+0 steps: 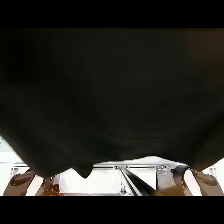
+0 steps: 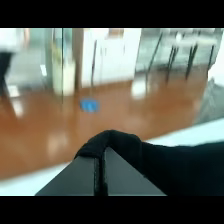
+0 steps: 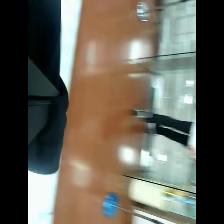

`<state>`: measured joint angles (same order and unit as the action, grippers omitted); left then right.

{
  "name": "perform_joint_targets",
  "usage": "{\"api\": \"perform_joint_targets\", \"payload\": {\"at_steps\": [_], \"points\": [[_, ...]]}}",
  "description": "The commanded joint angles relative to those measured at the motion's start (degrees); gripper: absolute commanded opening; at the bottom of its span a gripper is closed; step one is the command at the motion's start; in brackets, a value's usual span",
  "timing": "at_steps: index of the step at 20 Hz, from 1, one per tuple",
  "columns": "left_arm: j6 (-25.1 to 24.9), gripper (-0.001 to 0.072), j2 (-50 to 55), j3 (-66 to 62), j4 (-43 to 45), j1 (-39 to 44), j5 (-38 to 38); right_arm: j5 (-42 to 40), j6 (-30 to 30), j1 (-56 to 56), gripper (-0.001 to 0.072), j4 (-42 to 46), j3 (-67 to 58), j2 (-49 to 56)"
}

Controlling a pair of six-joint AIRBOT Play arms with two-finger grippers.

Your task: Fold the shirts.

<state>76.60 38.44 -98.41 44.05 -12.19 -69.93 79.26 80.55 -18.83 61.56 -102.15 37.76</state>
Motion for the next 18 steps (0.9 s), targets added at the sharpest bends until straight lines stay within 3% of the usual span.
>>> {"api": "perform_joint_targets", "payload": {"at_steps": [1, 5, 8, 11, 13, 16, 17, 18], "points": [[-0.35, 0.0021, 6.25, 9.55, -5.49, 0.68, -0.59, 1.25, 0.22, 0.02, 0.0027, -2.67, 9.75, 3.02], [-6.56, 0.0021, 24.15, 13.77, -8.31, 8.41, 5.03, -2.38, -3.61, 0.09, 0.0027, -7.93, 21.07, 15.50], [-6.51, 0.0021, 40.30, 9.57, -8.31, 11.74, 15.08, -6.86, -5.68, 0.09, 0.0027, -11.52, 20.90, 30.25], [-6.25, 0.0021, 56.35, 1.27, -8.33, 12.09, 17.44, -10.54, -6.32, 2.01, 0.0027, -13.11, 16.00, 45.07], [-4.59, 0.0021, 64.00, -2.51, -8.37, 12.11, 17.42, -13.68, -5.35, 4.24, 0.0027, -13.18, 11.08, 54.34], [-3.87, 0.0021, 70.07, -3.89, -8.52, 12.09, 17.07, -16.83, 0.79, 5.77, 0.0028, -13.79, 5.31, 63.73], [-3.85, 0.0078, 71.01, -3.89, -8.52, 12.04, 16.00, -16.92, 1.95, 5.84, 0.0051, -15.02, 4.20, 65.79], [-3.13, 0.0383, 71.45, -3.89, -8.46, 11.80, 13.68, -16.72, 3.10, 5.66, 0.0247, -15.91, 3.50, 66.95]]}}
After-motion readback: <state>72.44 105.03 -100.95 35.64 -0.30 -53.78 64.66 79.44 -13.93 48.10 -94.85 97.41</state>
